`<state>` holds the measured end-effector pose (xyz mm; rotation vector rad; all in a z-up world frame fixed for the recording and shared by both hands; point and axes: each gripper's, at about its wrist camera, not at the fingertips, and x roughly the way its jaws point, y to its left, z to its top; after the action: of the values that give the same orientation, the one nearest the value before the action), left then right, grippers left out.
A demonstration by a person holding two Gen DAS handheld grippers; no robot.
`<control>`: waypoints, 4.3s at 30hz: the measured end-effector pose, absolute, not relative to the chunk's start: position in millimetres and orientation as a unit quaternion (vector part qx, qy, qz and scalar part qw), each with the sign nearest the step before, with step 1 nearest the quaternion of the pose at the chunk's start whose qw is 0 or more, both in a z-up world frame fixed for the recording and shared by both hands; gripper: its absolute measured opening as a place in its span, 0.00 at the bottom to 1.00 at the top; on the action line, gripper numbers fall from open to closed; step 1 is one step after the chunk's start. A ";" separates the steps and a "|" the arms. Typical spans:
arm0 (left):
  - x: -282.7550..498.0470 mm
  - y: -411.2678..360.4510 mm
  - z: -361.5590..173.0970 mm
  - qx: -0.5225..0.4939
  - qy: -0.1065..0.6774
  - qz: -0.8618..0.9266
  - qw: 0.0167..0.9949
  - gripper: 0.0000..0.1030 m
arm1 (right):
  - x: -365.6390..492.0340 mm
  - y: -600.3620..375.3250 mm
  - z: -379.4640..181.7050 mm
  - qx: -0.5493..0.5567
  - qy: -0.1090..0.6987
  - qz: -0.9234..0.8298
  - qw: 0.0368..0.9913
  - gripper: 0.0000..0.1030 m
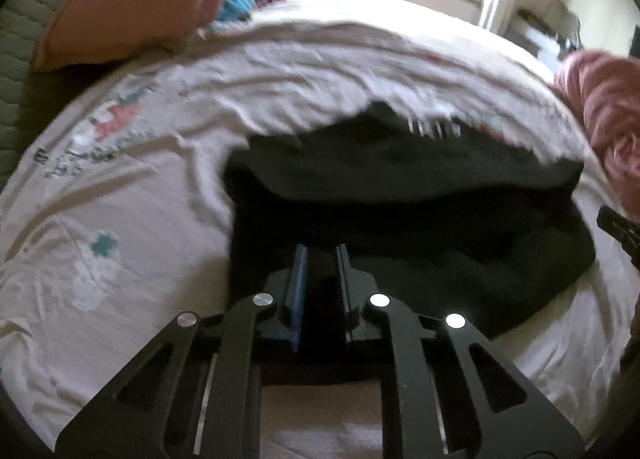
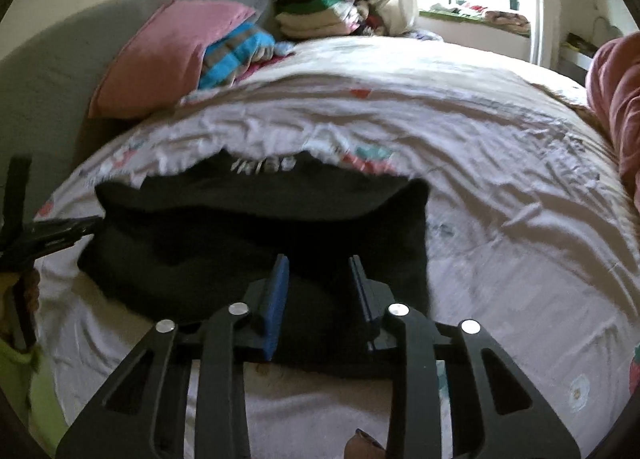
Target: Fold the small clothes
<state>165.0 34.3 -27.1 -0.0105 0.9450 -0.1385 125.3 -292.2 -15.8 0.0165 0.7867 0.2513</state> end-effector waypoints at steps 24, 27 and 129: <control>216.3 39.9 -51.3 -0.008 0.456 -0.046 0.889 0.08 | 220.4 -270.9 -62.3 0.001 0.435 0.091 0.896 0.24; 227.5 49.0 -47.7 -0.026 0.455 -0.044 0.889 0.08 | 238.3 -275.2 -60.0 0.013 0.436 0.081 0.896 0.21; 166.0 52.4 -48.1 -0.038 0.469 -0.060 0.881 0.58 | 135.4 -297.1 -67.6 0.038 0.459 0.063 0.885 0.51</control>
<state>165.9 52.4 -48.1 -0.0789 0.9762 -0.1247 135.4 -297.1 -67.6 0.0785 0.9557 0.1316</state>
